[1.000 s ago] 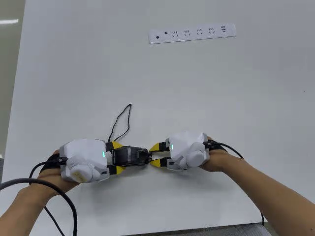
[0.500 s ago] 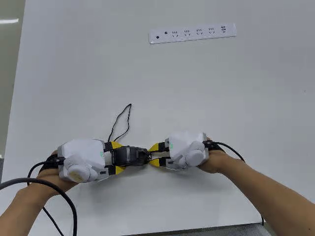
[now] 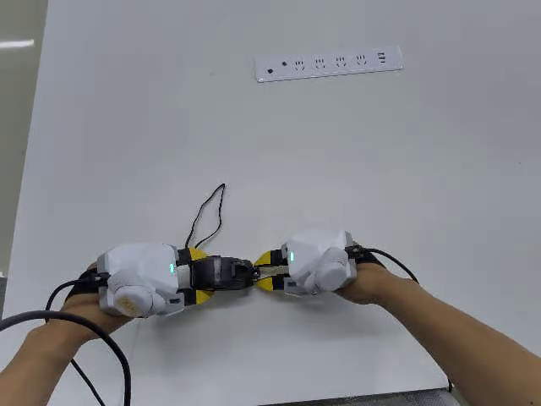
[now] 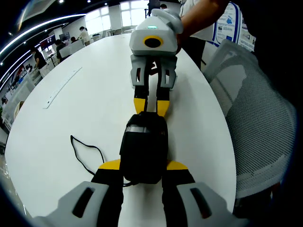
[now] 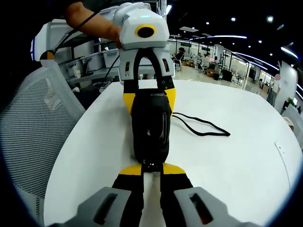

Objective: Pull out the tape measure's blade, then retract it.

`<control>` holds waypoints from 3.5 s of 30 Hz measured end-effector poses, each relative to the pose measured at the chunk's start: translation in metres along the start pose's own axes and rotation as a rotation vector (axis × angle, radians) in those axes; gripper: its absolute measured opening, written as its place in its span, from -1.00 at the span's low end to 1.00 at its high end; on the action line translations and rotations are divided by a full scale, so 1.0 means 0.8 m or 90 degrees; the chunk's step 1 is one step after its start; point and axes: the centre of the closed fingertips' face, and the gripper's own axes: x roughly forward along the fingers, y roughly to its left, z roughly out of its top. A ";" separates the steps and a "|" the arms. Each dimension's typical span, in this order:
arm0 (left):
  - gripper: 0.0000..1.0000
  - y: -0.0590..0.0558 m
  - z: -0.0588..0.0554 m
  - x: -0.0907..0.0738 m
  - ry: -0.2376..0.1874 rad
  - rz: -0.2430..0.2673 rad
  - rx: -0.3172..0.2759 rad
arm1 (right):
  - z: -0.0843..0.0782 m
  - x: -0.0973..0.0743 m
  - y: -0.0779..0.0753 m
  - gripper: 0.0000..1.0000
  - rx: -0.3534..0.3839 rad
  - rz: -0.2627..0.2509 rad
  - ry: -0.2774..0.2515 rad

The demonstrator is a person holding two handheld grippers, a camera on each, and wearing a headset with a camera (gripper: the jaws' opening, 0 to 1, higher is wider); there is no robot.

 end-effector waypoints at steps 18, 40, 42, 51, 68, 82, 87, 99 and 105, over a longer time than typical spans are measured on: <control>-0.47 0.000 -0.003 -0.002 0.006 -0.006 -0.001 | 0.002 -0.001 0.001 -0.81 -0.011 0.000 0.006; -0.47 0.001 -0.003 -0.001 0.010 -0.008 -0.002 | -0.005 -0.015 0.001 -0.81 -0.012 0.005 0.011; -0.47 0.001 -0.003 -0.001 0.011 -0.007 -0.001 | -0.006 -0.017 0.000 -0.81 -0.012 0.006 0.012; -0.47 0.001 -0.004 -0.002 0.012 -0.007 -0.002 | -0.008 -0.022 0.000 -0.81 -0.013 0.009 0.017; -0.47 0.001 -0.005 -0.003 0.011 -0.008 -0.005 | -0.012 -0.031 0.001 -0.81 -0.010 0.013 0.020; -0.47 0.001 -0.005 -0.003 0.013 -0.009 -0.006 | -0.018 -0.041 0.000 -0.81 -0.009 0.014 0.023; -0.47 0.001 -0.005 -0.003 0.013 -0.010 -0.005 | -0.019 -0.044 0.000 -0.81 -0.006 0.015 0.023; -0.47 0.001 -0.005 -0.003 0.014 -0.010 -0.004 | -0.022 -0.048 0.000 -0.81 -0.007 0.017 0.026; -0.47 0.001 -0.005 -0.003 0.014 -0.011 -0.004 | -0.025 -0.051 0.000 -0.81 -0.006 0.016 0.029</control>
